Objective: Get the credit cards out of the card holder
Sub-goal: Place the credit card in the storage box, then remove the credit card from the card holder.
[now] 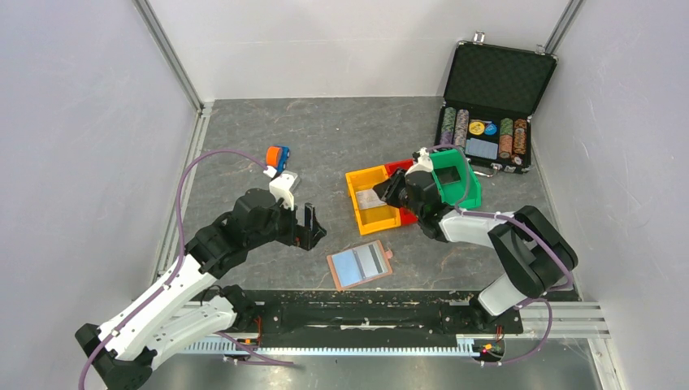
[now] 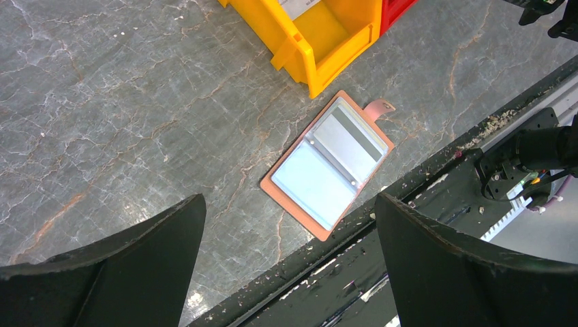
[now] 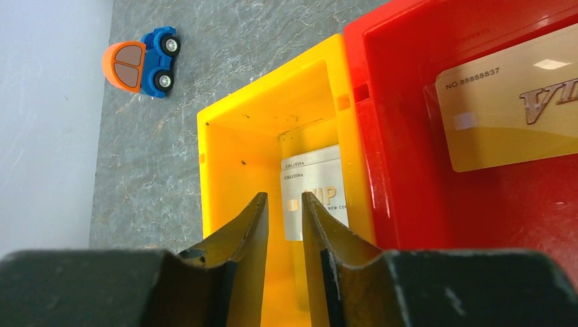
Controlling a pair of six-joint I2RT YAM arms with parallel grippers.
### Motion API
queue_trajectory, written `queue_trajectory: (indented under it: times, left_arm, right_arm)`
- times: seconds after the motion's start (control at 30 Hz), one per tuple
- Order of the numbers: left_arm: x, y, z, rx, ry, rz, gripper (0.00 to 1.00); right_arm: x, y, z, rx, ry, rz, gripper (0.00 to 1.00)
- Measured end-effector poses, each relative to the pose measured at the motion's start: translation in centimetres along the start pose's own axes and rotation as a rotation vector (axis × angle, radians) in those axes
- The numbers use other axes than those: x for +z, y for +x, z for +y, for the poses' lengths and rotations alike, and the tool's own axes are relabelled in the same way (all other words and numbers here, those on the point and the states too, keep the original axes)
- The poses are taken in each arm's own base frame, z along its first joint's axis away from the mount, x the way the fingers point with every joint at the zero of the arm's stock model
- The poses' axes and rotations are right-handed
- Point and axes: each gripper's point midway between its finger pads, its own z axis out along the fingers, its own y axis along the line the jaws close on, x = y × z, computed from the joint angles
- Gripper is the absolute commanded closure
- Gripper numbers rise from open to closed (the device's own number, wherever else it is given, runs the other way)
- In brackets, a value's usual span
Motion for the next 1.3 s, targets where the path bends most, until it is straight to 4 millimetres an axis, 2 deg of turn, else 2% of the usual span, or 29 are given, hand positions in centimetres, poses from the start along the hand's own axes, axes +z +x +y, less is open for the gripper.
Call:
queue_trajectory:
  times: [0.27, 0.5, 0.63, 0.77, 0.83, 0.93, 1.03, 1.13, 1.3]
  left_arm:
    - [0.0, 0.0, 0.0, 0.0, 0.0, 0.0, 0.0]
    - [0.0, 0.0, 0.0, 0.0, 0.0, 0.0, 0.0]
    - [0.1, 0.0, 0.0, -0.002, -0.001, 0.003, 0.0]
    - [0.4, 0.2, -0.2, -0.031, 0.007, 0.003, 0.0]
    - [0.9, 0.5, -0.5, -0.066, 0.027, 0.005, 0.05]
    - [2.2, 2.3, -1.2, -0.126, 0.08, 0.041, 0.16]
    - [4.0, 4.9, -1.8, -0.199, 0.128, 0.115, 0.29]
    - [5.9, 7.7, -2.1, -0.275, 0.157, 0.197, 0.37]
    - [7.5, 10.8, -2.0, -0.349, 0.17, 0.278, 0.47]
  right_arm:
    - [-1.5, -1.6, 0.2, -0.053, 0.024, -0.034, 0.69]
    - [-3.1, -3.9, 2.7, -0.133, -0.023, -0.052, 0.68]
    - [-4.5, -3.4, 4.0, -0.191, -0.06, -0.012, 0.68]
    - [-6.5, -1.2, 5.5, -0.265, -0.107, 0.068, 0.68]
    - [-7.8, 0.0, 6.5, -0.289, -0.149, 0.101, 0.68]
    - [-9.6, 2.0, 7.1, -0.31, -0.202, 0.139, 0.68]
    - [-11.2, 5.3, 6.4, -0.316, -0.233, 0.212, 0.67]
    - [-12.3, 8.8, 4.8, -0.319, -0.234, 0.299, 0.64]
    - [-13.5, 12.4, 2.9, -0.318, -0.225, 0.394, 0.59]
